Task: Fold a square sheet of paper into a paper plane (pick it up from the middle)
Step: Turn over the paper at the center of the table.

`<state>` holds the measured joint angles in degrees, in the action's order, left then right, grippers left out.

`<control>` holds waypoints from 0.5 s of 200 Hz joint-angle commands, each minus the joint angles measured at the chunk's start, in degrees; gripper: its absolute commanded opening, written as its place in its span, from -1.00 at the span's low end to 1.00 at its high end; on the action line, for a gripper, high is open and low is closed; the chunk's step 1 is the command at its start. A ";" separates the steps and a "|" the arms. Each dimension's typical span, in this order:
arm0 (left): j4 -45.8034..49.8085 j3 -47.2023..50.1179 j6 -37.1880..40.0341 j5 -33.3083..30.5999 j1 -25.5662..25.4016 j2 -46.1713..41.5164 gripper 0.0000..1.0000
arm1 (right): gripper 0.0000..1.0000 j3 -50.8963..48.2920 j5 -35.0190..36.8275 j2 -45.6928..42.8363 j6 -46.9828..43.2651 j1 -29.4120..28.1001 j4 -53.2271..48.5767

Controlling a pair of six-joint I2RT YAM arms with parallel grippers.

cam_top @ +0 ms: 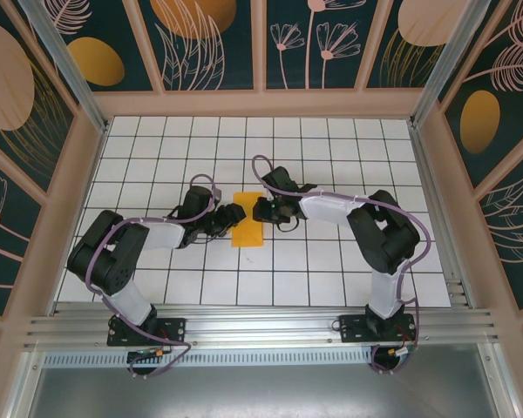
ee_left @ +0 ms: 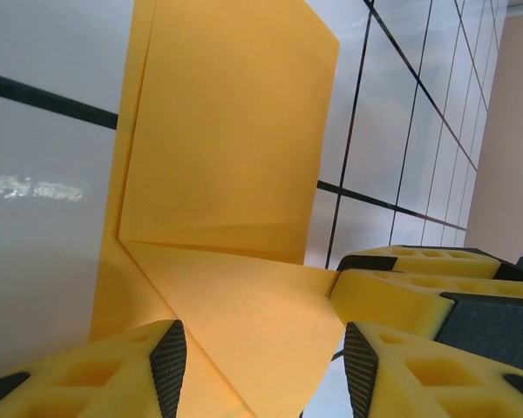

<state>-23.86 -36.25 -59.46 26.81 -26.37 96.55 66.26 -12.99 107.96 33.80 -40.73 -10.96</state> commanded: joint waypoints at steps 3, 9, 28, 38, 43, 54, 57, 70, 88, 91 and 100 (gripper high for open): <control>-1.89 1.01 -0.57 1.14 0.31 0.64 0.07 | -0.63 -2.15 -2.86 -0.11 0.87 0.72 3.44; -2.03 1.09 -0.58 1.21 0.36 0.61 0.07 | -0.69 -2.35 -2.77 -0.11 0.97 0.87 3.66; -2.66 1.45 -0.79 1.49 0.30 0.61 0.07 | -0.76 -3.38 -2.65 -0.18 1.91 1.50 4.88; -2.94 1.53 -0.83 1.77 0.31 0.70 0.07 | -0.78 -4.30 -2.95 -0.33 2.54 1.92 5.89; -2.99 1.53 -0.84 1.77 0.31 0.76 0.07 | -0.78 -4.73 -3.24 -0.45 2.87 2.10 6.41; -3.22 1.53 -0.76 1.97 0.33 0.92 0.07 | -0.78 -5.70 -3.87 -0.59 3.56 2.59 7.68; -3.34 1.46 -0.82 2.01 0.34 0.97 0.07 | -0.78 -5.97 -3.96 -0.65 3.75 2.67 7.96; -3.61 1.06 -0.70 2.24 0.33 1.29 0.06 | -0.78 -6.58 -4.57 -0.82 4.16 2.85 8.87; -4.22 -0.05 -0.49 2.87 0.27 3.26 0.01 | -0.78 -6.86 -4.85 -0.94 4.21 2.85 9.14; -4.37 -0.19 -0.40 2.97 0.33 3.47 0.00 | -0.78 -6.86 -4.89 -0.93 4.25 2.87 9.15; -5.32 -0.55 -0.28 3.56 0.31 4.10 -0.04 | -0.78 -6.95 -4.96 -0.96 4.25 2.86 9.18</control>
<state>-26.44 -35.35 -59.68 28.45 -26.37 98.35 60.20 -16.58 107.96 36.88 -37.98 -4.29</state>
